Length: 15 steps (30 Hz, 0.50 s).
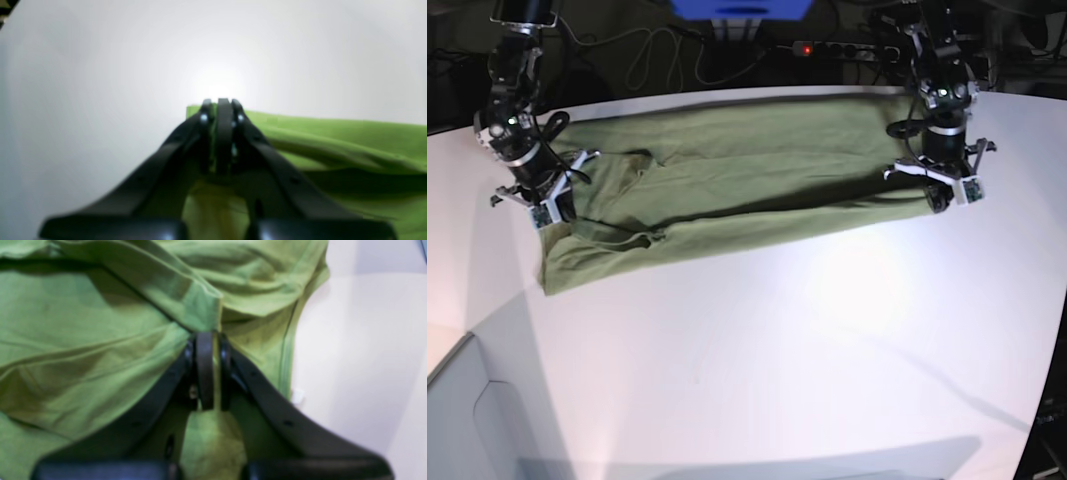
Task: Fold the T-shirt properly
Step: 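Lay the folded hem onto the collar edge with both grippers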
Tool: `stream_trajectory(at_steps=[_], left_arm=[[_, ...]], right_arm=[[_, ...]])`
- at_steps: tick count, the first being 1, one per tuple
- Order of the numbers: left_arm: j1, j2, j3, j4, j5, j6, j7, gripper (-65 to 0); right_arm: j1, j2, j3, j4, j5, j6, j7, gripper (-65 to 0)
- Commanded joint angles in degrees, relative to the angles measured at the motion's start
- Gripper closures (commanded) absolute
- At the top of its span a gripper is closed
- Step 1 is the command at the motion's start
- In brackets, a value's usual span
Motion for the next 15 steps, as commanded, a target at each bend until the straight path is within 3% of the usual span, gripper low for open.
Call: stream_trajectory(at_steps=[1,12,15], left_arm=[[0.4,-0.4,-0.1,1.1,-0.2,0.1,-1.4,0.0],[1.3,-0.3,0.1,-0.5,-0.2,0.1,-1.4,0.0],[1.4,-0.3,0.2,-0.3,-0.2,0.1,-1.4,0.0]], right_arm=[[0.4,0.8,0.4,1.2,0.5,1.5,1.4,-0.1],[-3.5,0.4,1.6,12.9,0.5,1.5,1.3,-1.6],[-3.4,0.4,1.5,12.6,0.4,1.6,0.7,-13.6]])
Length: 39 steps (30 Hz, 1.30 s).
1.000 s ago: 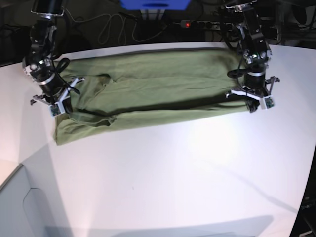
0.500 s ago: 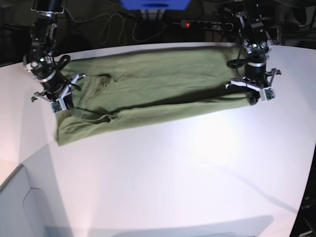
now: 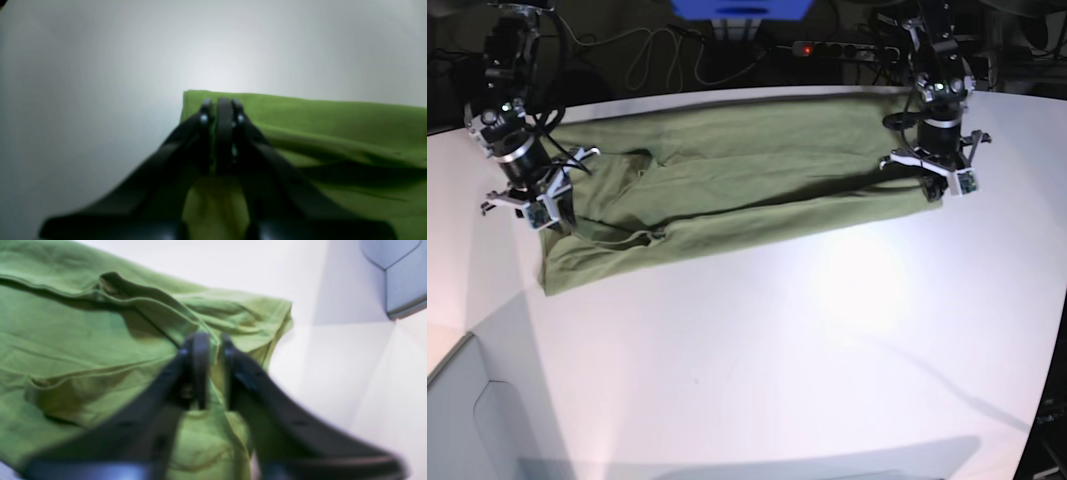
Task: Fold the T-shirt properly
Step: 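Lay the folded hem onto the collar edge with both grippers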
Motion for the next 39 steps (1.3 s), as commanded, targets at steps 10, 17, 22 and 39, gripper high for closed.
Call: stream_trajectory(at_steps=[10,17,22,39], left_arm=[[0.0,-0.4,-0.2,1.2,-0.2,0.1,-1.4,0.0],[0.0,0.4,-0.5,1.2,-0.2,0.1,-1.4,0.0],[0.0,0.8,-0.5,1.1,0.0,0.1,-1.4,0.0],[1.2,0.8,-0.5,1.2,-0.1,0.1,-1.4,0.0]], right_arm=[[4.2,0.6,0.1,-7.2,0.6,1.1,1.9,-54.5],[8.2,0.6,-0.5,-12.5,0.5,11.0,1.5,-44.6],[8.6,0.6,-0.5,-14.5,0.5,11.0,1.8,-23.0],[7.2,2.5,-0.1,-13.2,0.9,11.3,2.0,-0.2]])
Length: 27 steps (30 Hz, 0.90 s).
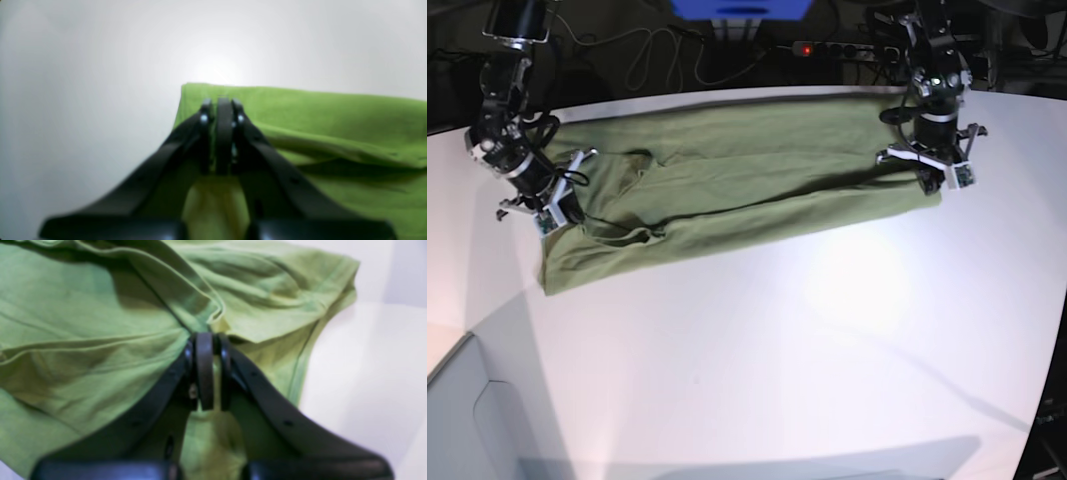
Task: Fold the T-shirt properly
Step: 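Lay the folded hem onto the collar edge with both grippers, then open both grippers and release the folded shirt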
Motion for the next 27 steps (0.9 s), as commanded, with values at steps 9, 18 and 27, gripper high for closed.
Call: stream_trajectory(at_steps=[9,18,27], left_arm=[[0.1,-0.3,-0.1,1.8,-0.1,0.1,-1.4,0.0],[2.2,-0.9,-0.2,4.9,0.1,0.1,-1.4,0.0],[2.4,-0.6,-0.2,4.7,0.1,0.1,-1.4,0.0]], right_arm=[[-2.8,0.0,1.5,9.3,0.7,1.5,1.4,-0.2],[-3.0,0.6,1.5,7.8,0.7,1.5,1.4,-0.2],[-3.4,1.9,2.7,7.7,0.7,1.5,1.4,-0.2]])
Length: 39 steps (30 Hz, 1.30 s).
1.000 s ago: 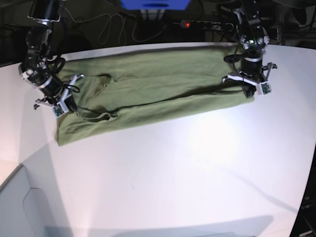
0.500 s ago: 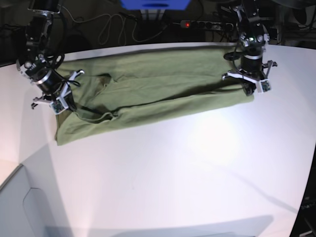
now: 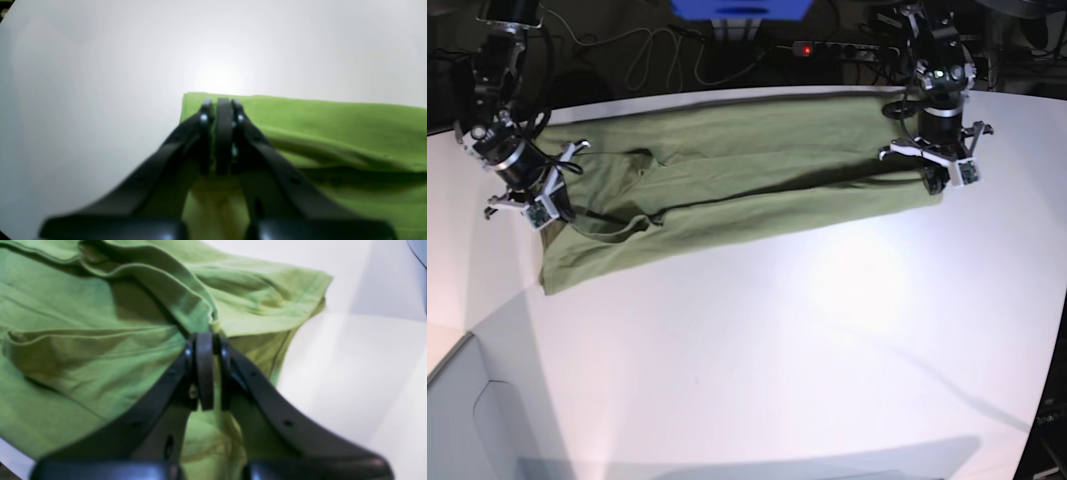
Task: Fold the T-shirt properly
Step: 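Open both grippers and release the folded shirt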
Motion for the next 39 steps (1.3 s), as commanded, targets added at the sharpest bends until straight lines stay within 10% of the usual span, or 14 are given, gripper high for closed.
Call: stream_trajectory(at_steps=[1,24,28,33,39], left_arm=[[0.1,-0.2,-0.2,0.7,0.1,0.3,-1.3,0.0],[3.0,-0.3,0.5,0.4,-0.3,0.2,-1.0,0.0],[3.0,-0.1,0.5,0.5,-0.3,0.2,-0.9,0.0],[4.1,0.0,0.1,1.3,-0.3,0.6,-0.9,-17.5],[4.7,-0.4,-0.3,3.0,-0.1,0.6,-0.9,-28.9]], right_arm=[[0.2,0.8,1.2,0.9,0.8,1.2,1.2,-0.2],[-0.3,0.8,2.5,-3.5,0.7,1.2,1.3,-0.8],[-0.4,0.8,2.5,-3.4,0.7,1.2,1.2,-14.8],[-1.5,0.8,3.1,1.1,0.9,1.2,1.2,-39.4],[-2.6,-2.0,5.0,9.4,0.7,1.2,0.8,-42.9]])
